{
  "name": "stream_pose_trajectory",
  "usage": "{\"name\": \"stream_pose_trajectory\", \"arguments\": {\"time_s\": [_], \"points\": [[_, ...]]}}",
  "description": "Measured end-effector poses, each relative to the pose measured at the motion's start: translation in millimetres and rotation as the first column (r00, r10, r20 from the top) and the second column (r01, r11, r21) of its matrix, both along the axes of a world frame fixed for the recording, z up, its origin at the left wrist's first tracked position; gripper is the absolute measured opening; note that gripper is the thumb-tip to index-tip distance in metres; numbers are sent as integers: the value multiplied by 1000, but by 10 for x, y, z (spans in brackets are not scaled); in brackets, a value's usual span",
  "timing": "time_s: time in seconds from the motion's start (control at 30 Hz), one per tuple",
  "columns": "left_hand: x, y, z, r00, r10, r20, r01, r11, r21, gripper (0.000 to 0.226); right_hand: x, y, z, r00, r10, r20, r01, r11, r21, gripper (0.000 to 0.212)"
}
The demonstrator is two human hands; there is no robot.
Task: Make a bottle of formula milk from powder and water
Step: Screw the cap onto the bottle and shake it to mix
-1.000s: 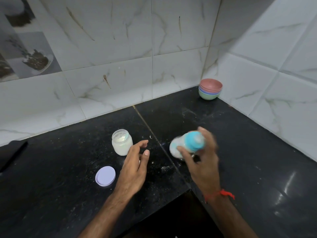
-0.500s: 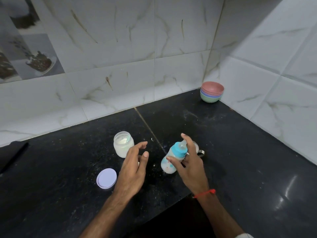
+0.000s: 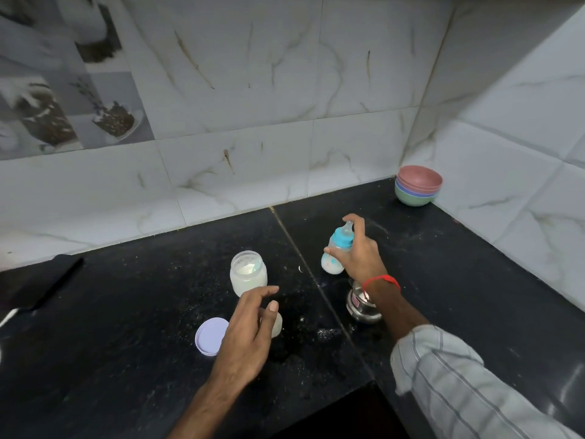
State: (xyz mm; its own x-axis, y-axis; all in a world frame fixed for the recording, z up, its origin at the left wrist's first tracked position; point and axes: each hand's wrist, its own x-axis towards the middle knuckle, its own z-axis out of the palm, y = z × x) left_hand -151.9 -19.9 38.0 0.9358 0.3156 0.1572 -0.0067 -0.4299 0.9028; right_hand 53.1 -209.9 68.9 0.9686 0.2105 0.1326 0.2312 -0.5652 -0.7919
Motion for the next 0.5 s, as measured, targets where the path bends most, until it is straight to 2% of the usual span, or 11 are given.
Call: {"name": "stream_pose_trajectory", "arguments": {"time_s": [0.07,0.3,0.4,0.47,0.5], "points": [[-14,28,1,1000,9,0,-9,1000,2,20,228,89,-62,1000,0,-10,0,998,-66,71],[-28,246,52,997,80,17,-81,996,33,24,506,234,-570,995,42,-91,-69,950,-306,66],[-13,342,27,995,96,8,-97,994,53,24,526,237,-634,990,51,-134,-90,950,-298,68],[-3,390,5,995,102,-2,-102,992,68,24,534,248,-598,988,39,-152,-77,965,-253,84],[1,410,1,995,102,1,-102,993,67,24,518,263,-570,996,12,-94,-34,970,-239,90]]}}
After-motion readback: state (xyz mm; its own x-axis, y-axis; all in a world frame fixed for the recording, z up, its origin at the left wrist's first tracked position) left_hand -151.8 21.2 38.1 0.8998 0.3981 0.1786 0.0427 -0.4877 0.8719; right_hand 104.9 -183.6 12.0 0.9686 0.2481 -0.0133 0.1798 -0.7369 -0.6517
